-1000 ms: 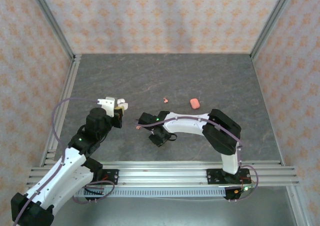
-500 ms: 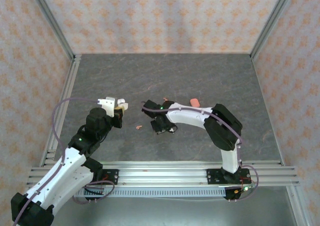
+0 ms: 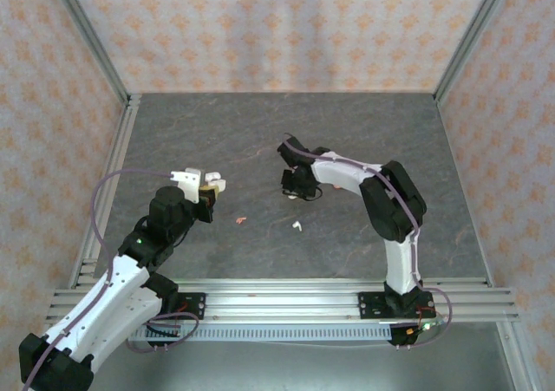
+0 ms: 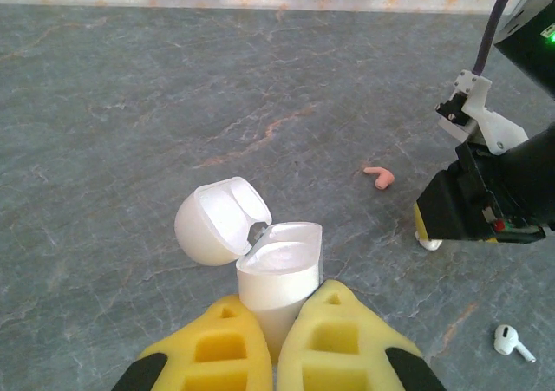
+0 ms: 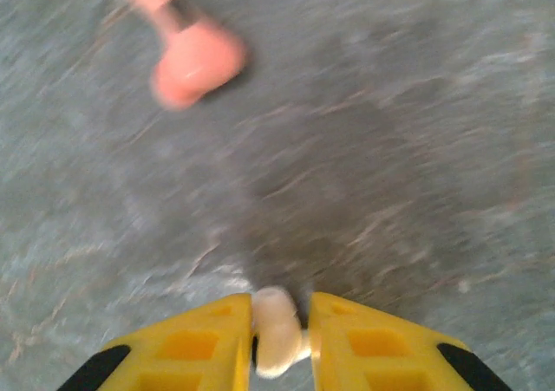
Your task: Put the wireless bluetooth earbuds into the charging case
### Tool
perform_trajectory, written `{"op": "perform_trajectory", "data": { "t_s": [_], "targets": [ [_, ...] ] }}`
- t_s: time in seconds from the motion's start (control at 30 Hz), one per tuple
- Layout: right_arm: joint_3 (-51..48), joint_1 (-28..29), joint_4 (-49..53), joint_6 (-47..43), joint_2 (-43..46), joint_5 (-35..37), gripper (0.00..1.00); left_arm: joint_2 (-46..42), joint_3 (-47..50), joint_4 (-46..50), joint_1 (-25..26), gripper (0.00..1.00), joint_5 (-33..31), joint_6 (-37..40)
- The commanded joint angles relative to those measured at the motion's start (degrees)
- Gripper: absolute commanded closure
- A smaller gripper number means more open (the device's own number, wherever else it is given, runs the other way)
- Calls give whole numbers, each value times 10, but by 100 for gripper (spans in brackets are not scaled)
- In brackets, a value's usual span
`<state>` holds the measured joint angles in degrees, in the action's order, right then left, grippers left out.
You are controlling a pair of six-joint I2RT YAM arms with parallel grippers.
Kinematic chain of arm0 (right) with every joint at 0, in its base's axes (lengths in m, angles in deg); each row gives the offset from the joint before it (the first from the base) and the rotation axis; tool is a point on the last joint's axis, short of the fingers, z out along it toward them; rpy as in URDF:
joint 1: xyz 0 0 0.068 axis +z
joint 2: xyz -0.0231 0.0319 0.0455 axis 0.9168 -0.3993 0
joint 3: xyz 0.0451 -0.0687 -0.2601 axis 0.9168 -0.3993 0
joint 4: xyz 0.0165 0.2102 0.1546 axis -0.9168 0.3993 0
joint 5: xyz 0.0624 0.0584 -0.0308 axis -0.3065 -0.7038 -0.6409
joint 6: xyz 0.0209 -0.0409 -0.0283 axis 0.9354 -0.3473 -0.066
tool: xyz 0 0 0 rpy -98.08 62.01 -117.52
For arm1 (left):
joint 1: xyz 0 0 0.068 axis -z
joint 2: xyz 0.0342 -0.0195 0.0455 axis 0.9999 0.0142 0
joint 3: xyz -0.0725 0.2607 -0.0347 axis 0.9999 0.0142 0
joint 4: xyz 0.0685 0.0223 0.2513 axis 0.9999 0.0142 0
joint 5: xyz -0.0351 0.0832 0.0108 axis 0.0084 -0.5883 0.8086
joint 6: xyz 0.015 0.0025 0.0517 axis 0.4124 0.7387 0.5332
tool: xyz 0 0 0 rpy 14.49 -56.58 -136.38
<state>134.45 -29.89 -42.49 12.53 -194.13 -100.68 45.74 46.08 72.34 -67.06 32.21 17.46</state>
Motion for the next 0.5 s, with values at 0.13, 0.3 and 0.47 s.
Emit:
{"op": "perform_trajectory", "data": {
  "t_s": [0.13,0.3,0.47],
  "targets": [
    [-75,-32,-74,82,32,-30,61,30,-9,-44,0,100,15,-3],
    [-91,-44,-80,73,76,-28,57,58,-28,-43,0,100,22,7],
    [-31,-65,4,2,71,-42,62,85,-28,-60,0,100,44,-1]
  ]
}}
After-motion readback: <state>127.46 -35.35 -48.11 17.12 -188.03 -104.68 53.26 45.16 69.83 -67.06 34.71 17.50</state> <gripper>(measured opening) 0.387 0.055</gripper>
